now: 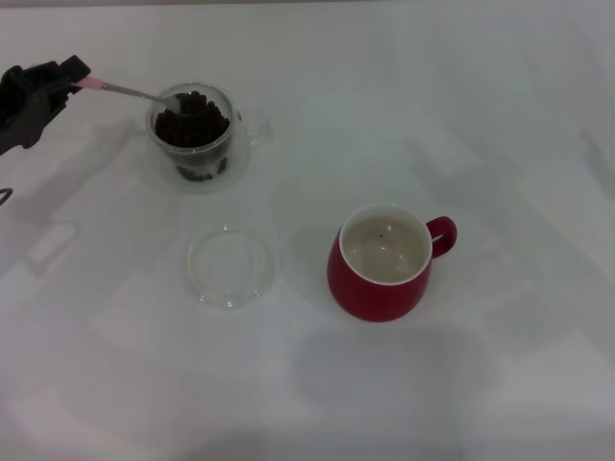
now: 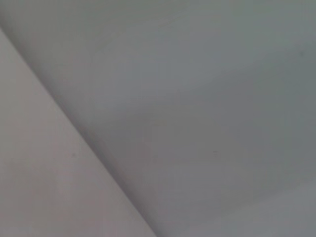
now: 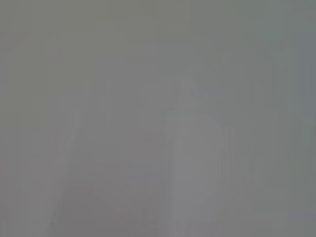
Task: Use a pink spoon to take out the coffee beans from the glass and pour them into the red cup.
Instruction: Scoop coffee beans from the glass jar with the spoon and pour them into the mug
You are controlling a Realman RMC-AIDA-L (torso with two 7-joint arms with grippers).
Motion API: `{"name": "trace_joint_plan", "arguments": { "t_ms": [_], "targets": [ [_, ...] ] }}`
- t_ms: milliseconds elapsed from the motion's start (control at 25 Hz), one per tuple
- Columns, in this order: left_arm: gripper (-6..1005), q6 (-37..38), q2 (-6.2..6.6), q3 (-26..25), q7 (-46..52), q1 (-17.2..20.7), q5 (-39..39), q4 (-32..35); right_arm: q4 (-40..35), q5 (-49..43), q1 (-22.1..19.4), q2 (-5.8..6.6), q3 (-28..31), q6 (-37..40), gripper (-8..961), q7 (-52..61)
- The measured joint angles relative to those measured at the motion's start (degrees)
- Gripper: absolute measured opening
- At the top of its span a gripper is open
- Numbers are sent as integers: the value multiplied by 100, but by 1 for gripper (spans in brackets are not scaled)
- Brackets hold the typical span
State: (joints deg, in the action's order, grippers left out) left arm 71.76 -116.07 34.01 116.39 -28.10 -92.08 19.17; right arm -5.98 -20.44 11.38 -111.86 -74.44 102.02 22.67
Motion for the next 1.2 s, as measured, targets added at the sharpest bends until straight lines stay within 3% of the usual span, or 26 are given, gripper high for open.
{"name": "trace_joint_plan", "arguments": {
  "t_ms": [200,480,840,1000,1200],
  "targets": [
    [121,407,-67,26,-164,-10,103,33,-7,-25,49,32,-18,-19,616,37],
    [121,683,-217,198,-259,-323,-86,17,-141,-31,68,41,-39,-16,616,-20],
    [120,756,-291,969,-392,-947,-43,-372,-219,-40,111,34,-44,-129,616,-171],
    [120,760,-311,1535,-548,-1223,-40,-397,-220,-46,107,34,-50,-230,616,-190],
    [120,754,-316,1917,-652,-1257,-41,-374,-220,-95,62,34,-53,-232,616,-192]
  ]
}}
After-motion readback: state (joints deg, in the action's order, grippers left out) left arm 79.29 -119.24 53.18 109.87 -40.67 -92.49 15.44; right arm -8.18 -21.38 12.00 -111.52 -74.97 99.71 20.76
